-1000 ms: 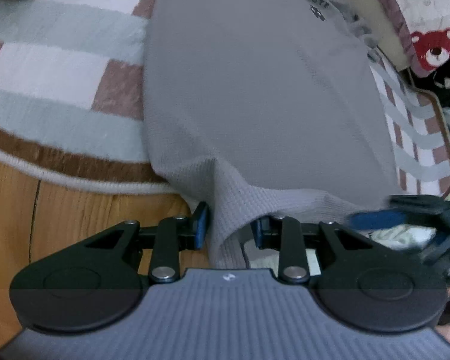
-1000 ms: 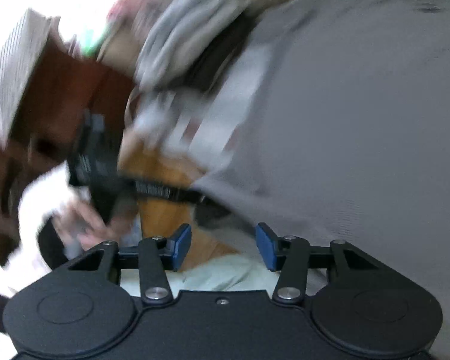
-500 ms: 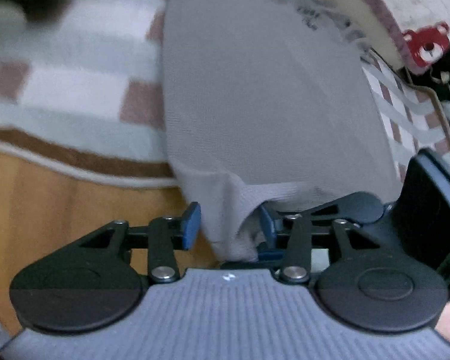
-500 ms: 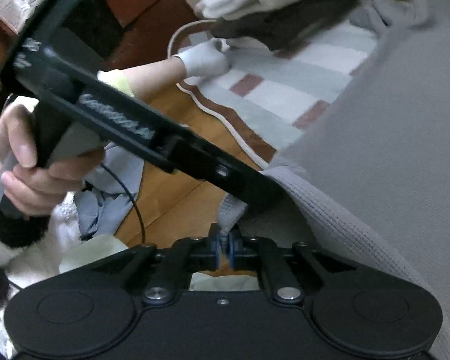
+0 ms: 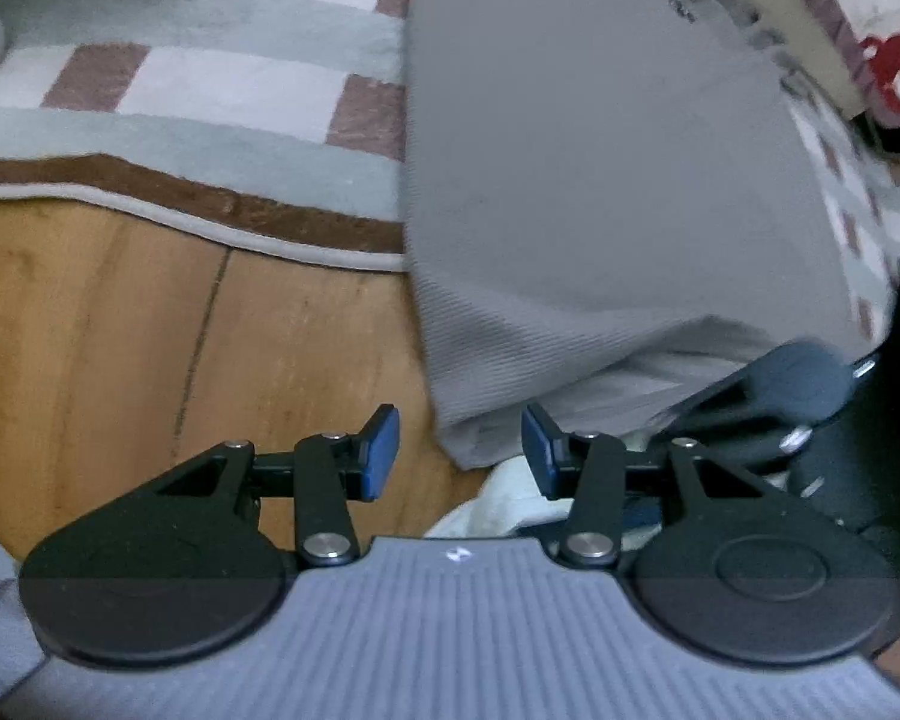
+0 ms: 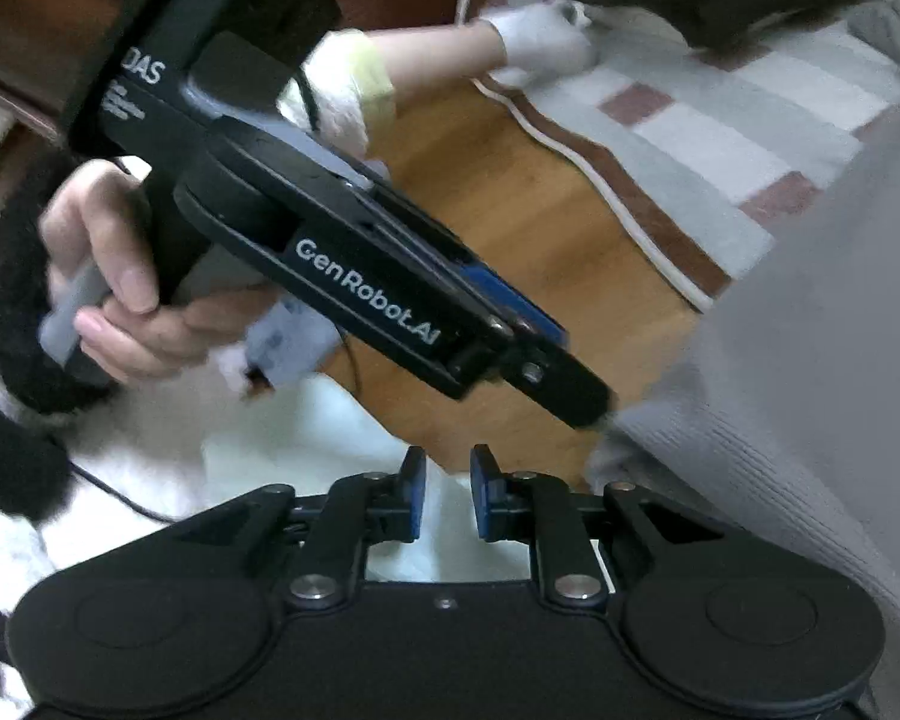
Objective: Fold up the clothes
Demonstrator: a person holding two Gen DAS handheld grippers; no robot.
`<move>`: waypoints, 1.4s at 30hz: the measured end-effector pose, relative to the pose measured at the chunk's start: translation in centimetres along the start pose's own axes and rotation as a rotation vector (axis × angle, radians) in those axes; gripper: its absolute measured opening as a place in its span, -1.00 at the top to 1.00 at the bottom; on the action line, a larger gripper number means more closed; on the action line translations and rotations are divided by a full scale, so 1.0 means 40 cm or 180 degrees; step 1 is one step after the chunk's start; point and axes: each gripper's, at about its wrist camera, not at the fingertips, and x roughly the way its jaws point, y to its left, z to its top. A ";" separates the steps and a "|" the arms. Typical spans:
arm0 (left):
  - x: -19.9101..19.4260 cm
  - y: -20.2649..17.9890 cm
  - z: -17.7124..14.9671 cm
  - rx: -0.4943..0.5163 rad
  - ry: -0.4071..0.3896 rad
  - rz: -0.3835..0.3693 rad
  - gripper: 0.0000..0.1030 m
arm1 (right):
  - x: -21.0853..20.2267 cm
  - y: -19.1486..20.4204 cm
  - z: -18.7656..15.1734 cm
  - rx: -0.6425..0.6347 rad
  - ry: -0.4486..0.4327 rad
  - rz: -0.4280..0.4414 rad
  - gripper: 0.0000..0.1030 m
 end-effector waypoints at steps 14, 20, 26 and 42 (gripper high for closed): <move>0.113 -0.121 -0.007 0.0865 -0.0070 0.0642 -0.23 | -0.520 -0.143 -0.365 0.1332 -0.0644 -0.2474 0.22; 0.134 -0.159 0.002 0.1050 -0.0235 0.0803 0.53 | -0.560 -0.137 -0.518 0.1589 -0.0766 -0.2889 0.01; 0.094 -0.173 -0.017 0.1097 -0.0408 0.0927 0.90 | -0.548 -0.165 -0.565 0.1573 -0.0726 -0.3172 -0.09; 0.050 -0.177 -0.005 0.1080 -0.1010 0.1246 0.88 | -0.486 -0.265 -0.546 0.1460 -0.0660 -0.3368 0.61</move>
